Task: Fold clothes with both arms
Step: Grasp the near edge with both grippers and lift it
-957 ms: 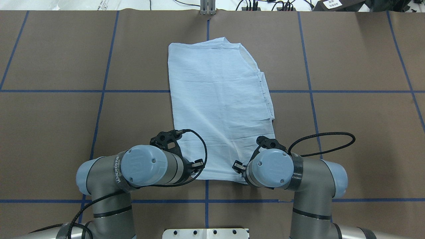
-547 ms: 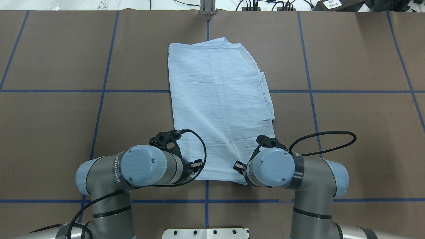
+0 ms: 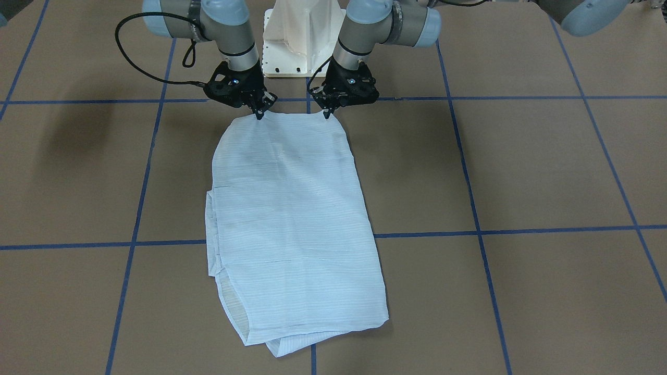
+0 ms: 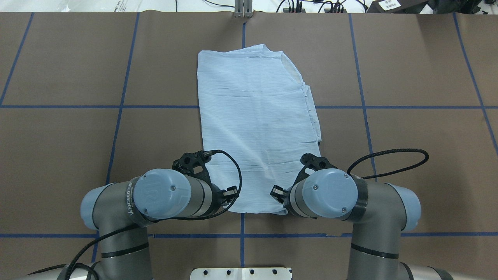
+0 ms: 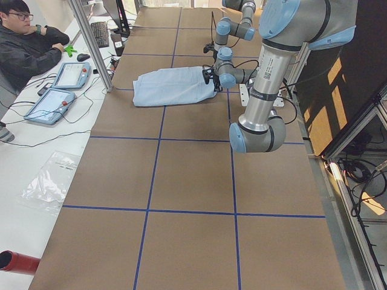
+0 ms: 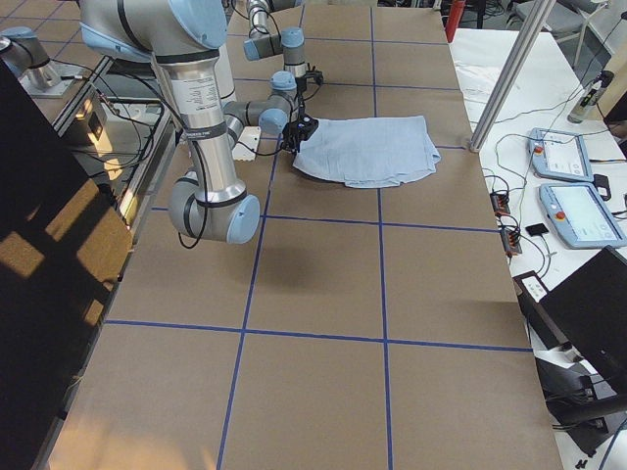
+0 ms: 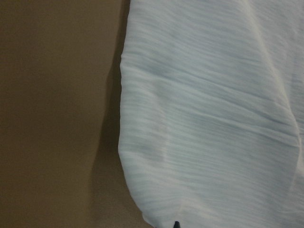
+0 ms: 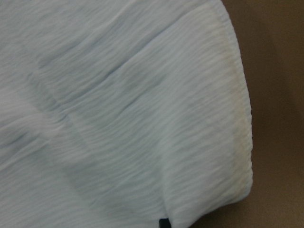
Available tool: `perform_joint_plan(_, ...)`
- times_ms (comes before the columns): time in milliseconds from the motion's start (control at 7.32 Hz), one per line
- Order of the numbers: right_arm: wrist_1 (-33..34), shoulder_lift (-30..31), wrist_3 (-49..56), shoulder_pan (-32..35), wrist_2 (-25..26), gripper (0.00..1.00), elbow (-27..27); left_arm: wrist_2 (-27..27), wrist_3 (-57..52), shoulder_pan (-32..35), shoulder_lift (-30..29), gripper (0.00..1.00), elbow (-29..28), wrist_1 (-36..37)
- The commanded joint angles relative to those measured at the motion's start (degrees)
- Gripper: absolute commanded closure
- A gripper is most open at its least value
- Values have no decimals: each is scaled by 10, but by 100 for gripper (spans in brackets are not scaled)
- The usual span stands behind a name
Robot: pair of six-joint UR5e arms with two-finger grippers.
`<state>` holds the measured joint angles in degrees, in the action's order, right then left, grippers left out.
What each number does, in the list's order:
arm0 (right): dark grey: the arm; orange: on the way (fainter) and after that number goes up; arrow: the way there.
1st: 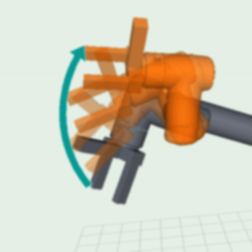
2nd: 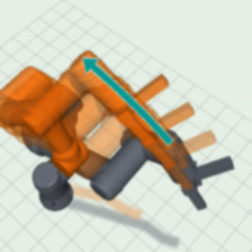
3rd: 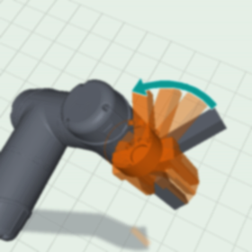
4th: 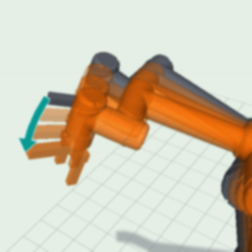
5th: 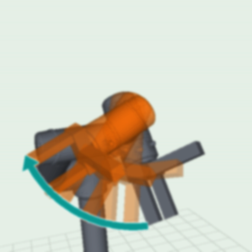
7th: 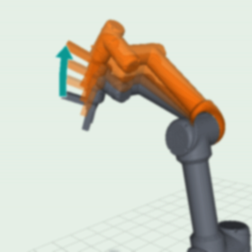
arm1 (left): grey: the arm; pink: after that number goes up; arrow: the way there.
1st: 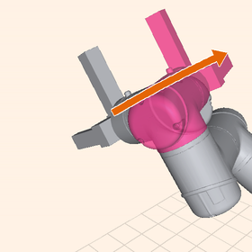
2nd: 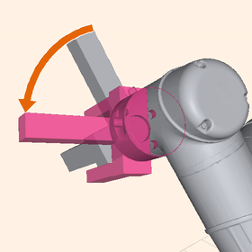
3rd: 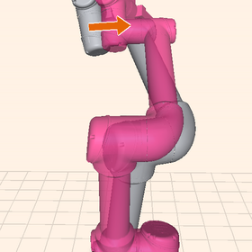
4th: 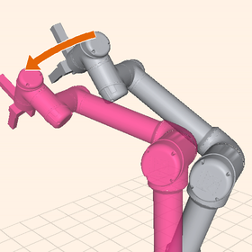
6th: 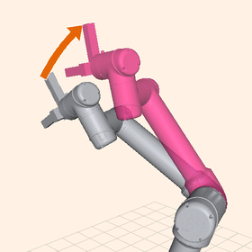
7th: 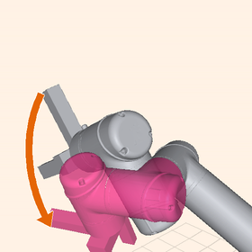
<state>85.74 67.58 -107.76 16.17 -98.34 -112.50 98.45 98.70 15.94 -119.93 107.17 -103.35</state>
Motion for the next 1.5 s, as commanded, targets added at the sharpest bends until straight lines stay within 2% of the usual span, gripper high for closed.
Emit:
perform_joint_plan(0,-2,7,1,2,-20,100,-41,24,0,-2,6,100,79,73)
perform_joint_plan(137,2,9,0,3,-31,100,-69,24,1,-6,4,100,94,83)
perform_joint_plan(410,2,23,-1,0,-91,100,-119,36,1,-13,3,100,114,90)
perform_joint_plan(820,3,24,-1,15,-177,100,-175,65,1,-23,3,100,232,198)
perform_joint_plan(1093,3,17,2,40,-185,100,-155,68,1,-21,4,100,235,201)
perform_joint_plan(1367,1,-2,20,102,-186,100,-118,64,-33,24,0,100,193,190)
